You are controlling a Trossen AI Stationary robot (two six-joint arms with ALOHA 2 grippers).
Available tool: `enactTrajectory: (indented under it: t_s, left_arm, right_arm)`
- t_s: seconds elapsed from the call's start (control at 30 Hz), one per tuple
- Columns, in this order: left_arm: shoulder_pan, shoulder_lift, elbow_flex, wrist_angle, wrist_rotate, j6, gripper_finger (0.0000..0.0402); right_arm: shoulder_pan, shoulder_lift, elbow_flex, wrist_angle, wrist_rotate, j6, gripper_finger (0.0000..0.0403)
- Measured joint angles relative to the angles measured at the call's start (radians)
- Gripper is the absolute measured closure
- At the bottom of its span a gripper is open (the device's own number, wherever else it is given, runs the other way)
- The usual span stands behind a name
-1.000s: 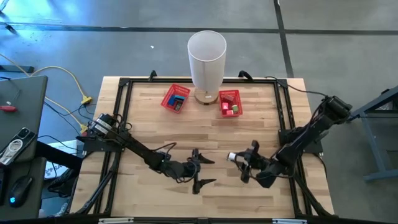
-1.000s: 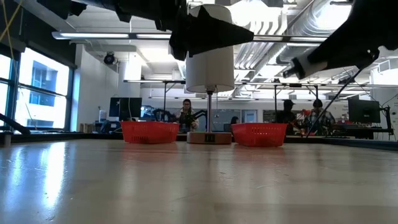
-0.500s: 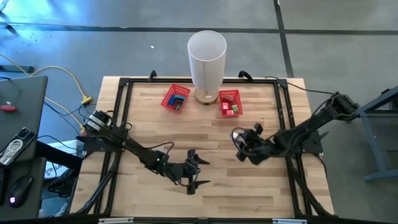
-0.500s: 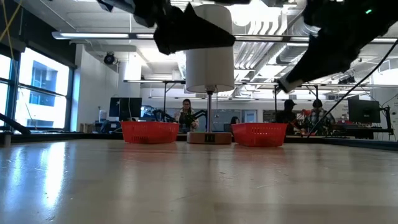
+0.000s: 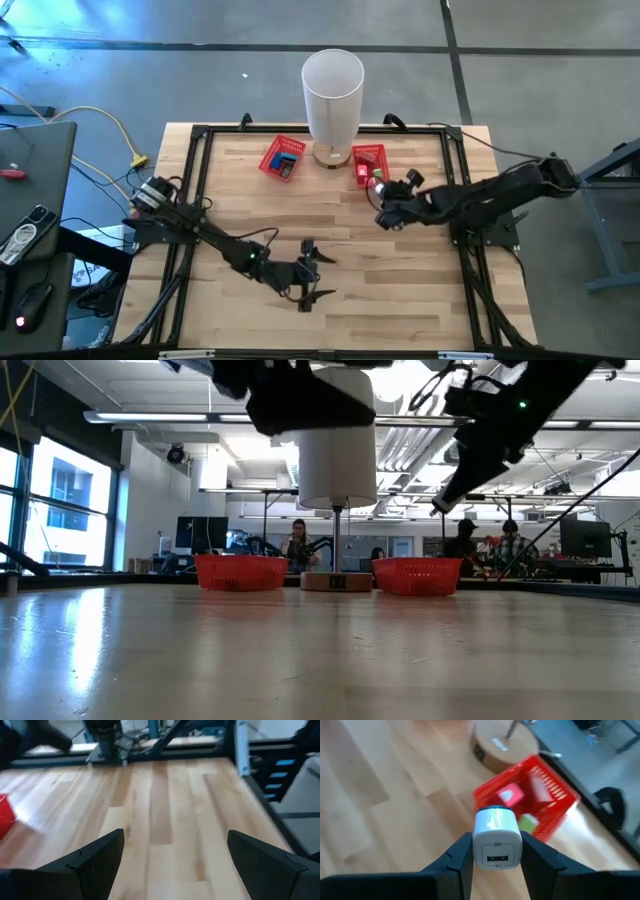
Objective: Sort adapters and digital timers
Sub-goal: Put the white charger adapter into the right red bin
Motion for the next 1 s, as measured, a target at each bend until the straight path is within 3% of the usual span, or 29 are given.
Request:
enactTrajectory:
  t_s: [0.23, 0.53, 0.73, 1.0]
  left_arm:
    - [0.044, 0.0, 0.0, -0.047, -0.002, -0.03, 0.0056]
    - [0.051, -0.013, 0.0, -0.112, 0.001, -0.056, 0.0056]
    - [0.074, -0.101, -0.001, -0.279, -0.001, -0.065, 0.0056]
    - [0.114, -0.18, 0.0, -0.433, 0.001, -0.152, 0.0056]
  right_arm:
    - [-0.119, 0.0, 0.116, -0.104, -0.063, -0.102, 0.0284]
    - [-0.368, 0.042, 0.247, -0.154, -0.269, -0.264, 0.0284]
    - [-0.501, 0.143, 0.28, -0.154, -0.37, -0.365, 0.0284]
    - [-0.56, 0.303, 0.365, -0.166, -0.418, -0.42, 0.0284]
